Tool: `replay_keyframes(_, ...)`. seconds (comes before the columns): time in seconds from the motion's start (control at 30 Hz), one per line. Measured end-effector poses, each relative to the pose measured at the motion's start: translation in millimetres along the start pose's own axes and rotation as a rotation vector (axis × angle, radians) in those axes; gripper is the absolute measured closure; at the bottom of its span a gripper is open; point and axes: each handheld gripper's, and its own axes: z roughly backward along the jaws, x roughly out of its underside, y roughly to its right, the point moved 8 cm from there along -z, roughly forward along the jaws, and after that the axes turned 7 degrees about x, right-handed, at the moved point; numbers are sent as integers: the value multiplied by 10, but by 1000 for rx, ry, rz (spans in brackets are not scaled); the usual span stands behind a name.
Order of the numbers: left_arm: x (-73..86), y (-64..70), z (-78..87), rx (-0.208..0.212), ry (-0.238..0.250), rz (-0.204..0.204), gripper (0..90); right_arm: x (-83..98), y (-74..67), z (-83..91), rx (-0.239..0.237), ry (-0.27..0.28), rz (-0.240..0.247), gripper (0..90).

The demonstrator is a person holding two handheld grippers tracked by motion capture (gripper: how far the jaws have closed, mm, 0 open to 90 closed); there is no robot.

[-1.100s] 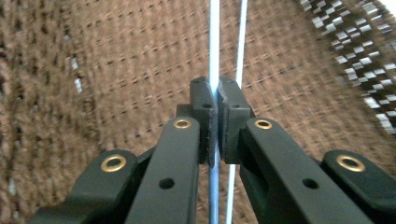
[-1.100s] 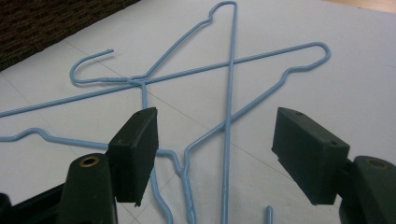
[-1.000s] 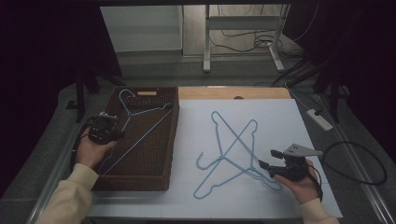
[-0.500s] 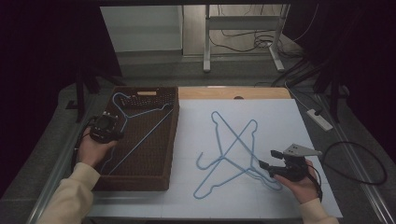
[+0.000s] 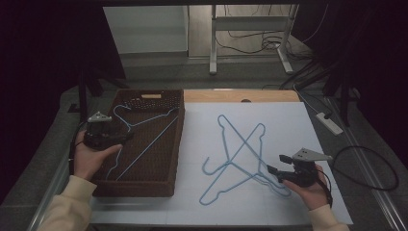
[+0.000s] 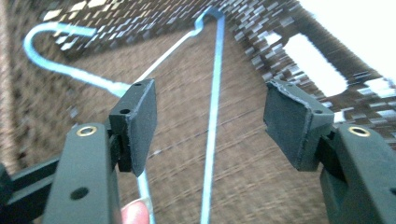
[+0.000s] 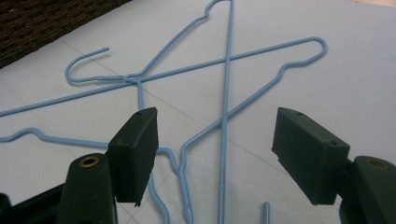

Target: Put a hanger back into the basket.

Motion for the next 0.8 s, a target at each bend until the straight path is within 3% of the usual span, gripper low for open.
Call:
replay_keyframes(0.17, -71, 298, 88, 96, 92, -34, 343, -2, 10, 11, 0, 2, -5, 319)
replay_keyframes(0.4, -82, 710, 57, 184, 138, -92, 325, -4, 11, 62, -5, 9, -12, 314)
replay_keyframes(0.57, -43, 890, 10, 206, 149, -119, 320, 16, 55, 92, -1, 13, -23, 313)
replay_keyframes(0.8, 21, 1036, -19, 234, 176, -133, 319, 5, 49, 96, -6, 17, -13, 312)
